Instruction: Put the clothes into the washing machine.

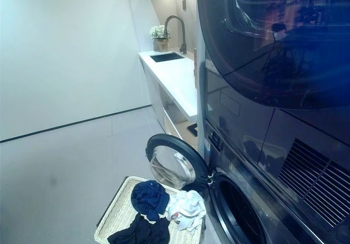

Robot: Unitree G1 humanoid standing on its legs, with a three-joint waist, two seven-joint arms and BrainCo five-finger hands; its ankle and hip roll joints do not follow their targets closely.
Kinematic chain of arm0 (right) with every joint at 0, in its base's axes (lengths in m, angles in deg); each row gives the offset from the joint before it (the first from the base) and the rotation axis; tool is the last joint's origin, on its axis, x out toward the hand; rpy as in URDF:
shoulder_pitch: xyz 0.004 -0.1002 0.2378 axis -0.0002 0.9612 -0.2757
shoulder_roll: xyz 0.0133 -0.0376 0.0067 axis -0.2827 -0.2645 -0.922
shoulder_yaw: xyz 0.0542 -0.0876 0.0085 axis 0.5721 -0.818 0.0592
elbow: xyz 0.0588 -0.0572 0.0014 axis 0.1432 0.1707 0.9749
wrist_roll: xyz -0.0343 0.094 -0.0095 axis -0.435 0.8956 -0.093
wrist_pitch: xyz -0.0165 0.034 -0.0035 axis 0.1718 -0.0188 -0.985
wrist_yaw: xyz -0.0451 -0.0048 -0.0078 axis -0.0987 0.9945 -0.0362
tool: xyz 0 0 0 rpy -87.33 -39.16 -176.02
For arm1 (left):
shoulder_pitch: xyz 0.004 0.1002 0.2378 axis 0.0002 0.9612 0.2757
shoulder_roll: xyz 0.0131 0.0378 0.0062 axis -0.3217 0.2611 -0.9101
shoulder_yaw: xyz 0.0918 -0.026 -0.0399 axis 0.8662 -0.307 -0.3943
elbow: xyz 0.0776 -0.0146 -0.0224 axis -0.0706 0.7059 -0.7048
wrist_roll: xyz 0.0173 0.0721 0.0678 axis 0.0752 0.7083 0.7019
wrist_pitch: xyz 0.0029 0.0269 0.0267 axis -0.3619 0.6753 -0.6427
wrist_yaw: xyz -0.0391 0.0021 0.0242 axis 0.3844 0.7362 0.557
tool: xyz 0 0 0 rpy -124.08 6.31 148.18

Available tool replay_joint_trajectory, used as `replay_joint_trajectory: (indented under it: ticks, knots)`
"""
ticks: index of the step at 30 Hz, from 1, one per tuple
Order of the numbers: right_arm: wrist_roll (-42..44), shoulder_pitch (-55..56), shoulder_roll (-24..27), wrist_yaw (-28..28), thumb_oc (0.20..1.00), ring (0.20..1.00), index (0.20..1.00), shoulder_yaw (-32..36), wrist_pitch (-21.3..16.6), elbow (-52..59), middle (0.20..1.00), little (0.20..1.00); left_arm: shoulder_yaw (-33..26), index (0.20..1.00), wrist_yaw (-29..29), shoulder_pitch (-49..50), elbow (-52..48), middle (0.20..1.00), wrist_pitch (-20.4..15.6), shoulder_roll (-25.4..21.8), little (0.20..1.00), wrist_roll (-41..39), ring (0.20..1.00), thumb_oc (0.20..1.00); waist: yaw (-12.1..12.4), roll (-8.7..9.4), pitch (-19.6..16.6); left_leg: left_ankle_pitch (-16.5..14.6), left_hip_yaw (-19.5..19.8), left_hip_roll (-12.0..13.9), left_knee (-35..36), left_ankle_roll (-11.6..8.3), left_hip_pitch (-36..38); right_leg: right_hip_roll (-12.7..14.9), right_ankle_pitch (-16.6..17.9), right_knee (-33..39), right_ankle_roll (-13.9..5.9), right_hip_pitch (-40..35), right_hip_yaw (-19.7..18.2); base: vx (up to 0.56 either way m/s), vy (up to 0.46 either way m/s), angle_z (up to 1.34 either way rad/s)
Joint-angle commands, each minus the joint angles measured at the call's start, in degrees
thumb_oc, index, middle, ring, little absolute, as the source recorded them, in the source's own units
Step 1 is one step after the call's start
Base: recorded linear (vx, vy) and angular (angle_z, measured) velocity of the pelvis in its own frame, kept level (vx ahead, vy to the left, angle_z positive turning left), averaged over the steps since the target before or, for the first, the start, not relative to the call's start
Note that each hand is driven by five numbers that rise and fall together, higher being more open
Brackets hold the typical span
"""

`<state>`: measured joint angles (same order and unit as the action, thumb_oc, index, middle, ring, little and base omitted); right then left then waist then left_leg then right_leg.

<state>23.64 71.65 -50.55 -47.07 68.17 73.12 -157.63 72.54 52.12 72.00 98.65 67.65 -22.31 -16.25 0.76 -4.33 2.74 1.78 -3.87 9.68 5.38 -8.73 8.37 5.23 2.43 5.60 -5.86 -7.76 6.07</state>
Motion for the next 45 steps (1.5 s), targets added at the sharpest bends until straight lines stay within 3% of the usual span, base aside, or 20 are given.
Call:
replay_joint_trajectory:
  ticks: [1,33,39,45]
  knots:
    - [1.16,-4.08,-2.25,1.07,1.0,1.0,1.0,1.23,-0.84,-2.38,1.0,1.0,-0.51,1.0,-0.44,-5.09,3.05,1.0,0.4,-0.94,1.0,0.61,1.0,1.0,0.4,4.2,2.4,-2.94,-0.91,-2.25,-0.38,3.04,2.31,3.66,-0.04,-0.6,-2.28,-0.21,-1.48,0.0,0.0,0.0]
    - [0.61,-3.86,-2.01,0.53,1.0,1.0,1.0,0.8,-0.79,-2.11,1.0,1.0,-1.19,1.0,-0.94,-5.12,2.63,1.0,-0.02,-1.23,1.0,-1.28,1.0,1.0,0.25,4.19,3.13,-2.76,-0.98,-2.0,-0.38,2.93,2.04,3.45,0.13,-0.6,-2.21,0.27,-1.64,0.0,0.0,0.0]
    - [1.37,-5.14,-1.3,0.71,1.0,1.0,1.0,0.27,-0.95,-1.69,1.0,1.0,-0.83,1.0,-3.58,-6.3,0.88,1.0,-3.53,-1.01,1.0,-4.38,1.0,1.0,0.37,3.74,4.88,-2.23,-0.66,-1.95,-0.38,2.88,0.59,3.55,0.62,-0.6,-2.12,1.68,-1.48,0.0,0.0,0.0]
    - [7.13,-12.01,0.46,2.89,1.0,1.0,1.0,-1.01,-3.12,2.19,1.0,1.0,1.25,1.0,-11.08,-13.04,-3.24,1.0,-11.07,-1.17,1.0,-13.19,1.0,1.0,0.31,2.69,12.9,0.03,0.82,-2.33,-0.38,3.27,-6.73,3.66,2.31,-2.25,-1.77,10.17,-1.62,-0.13,0.029,0.01]
